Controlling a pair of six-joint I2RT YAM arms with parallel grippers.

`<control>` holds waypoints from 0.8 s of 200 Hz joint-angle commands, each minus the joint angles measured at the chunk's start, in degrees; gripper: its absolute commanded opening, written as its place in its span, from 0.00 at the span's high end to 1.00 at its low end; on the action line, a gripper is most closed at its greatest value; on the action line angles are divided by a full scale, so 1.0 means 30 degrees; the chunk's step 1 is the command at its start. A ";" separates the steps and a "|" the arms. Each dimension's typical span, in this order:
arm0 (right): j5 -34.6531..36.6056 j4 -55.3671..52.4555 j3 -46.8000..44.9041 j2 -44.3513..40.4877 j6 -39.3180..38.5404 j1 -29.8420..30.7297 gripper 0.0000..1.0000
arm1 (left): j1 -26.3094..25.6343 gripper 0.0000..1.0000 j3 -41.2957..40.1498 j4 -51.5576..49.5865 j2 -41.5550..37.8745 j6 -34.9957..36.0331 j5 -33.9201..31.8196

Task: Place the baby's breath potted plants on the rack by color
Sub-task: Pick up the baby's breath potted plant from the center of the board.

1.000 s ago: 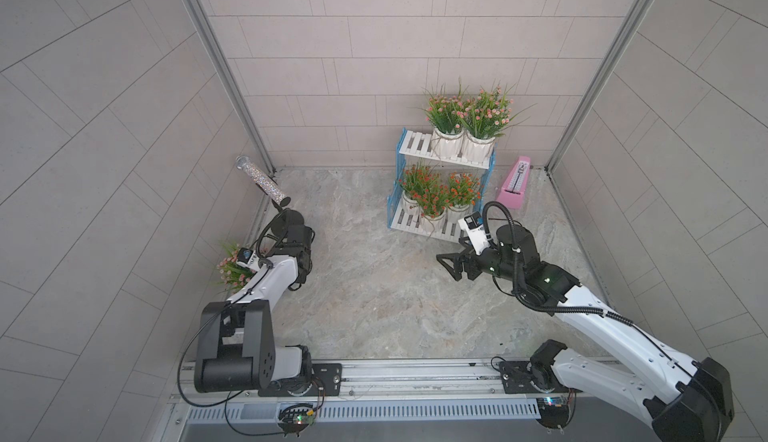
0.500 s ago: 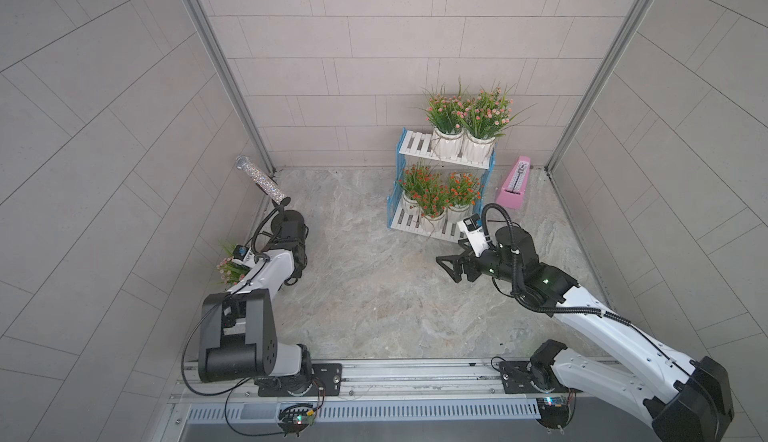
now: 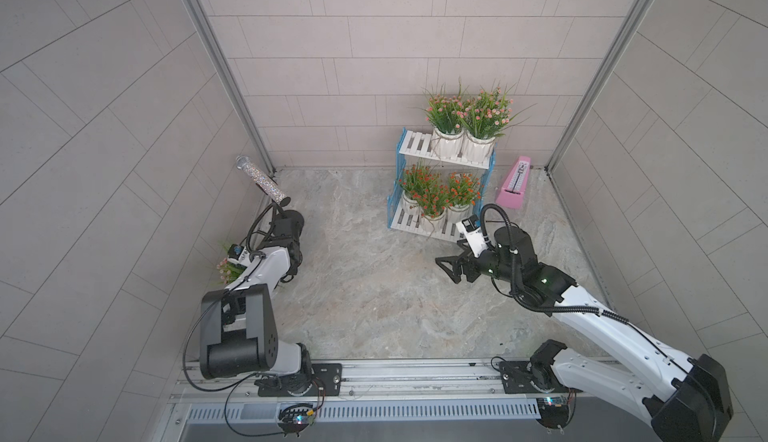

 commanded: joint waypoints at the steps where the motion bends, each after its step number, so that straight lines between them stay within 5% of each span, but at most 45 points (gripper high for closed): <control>1: -0.0205 0.0245 -0.0085 0.0058 -0.0281 0.0069 0.01 | 0.0319 0.00 0.0430 -0.0020 0.0330 0.0178 -0.0086; 160: 0.0075 0.0464 -0.0436 0.0289 -0.0289 0.0072 0.01 | 0.1031 0.05 0.0904 0.0522 0.1407 0.0881 0.0835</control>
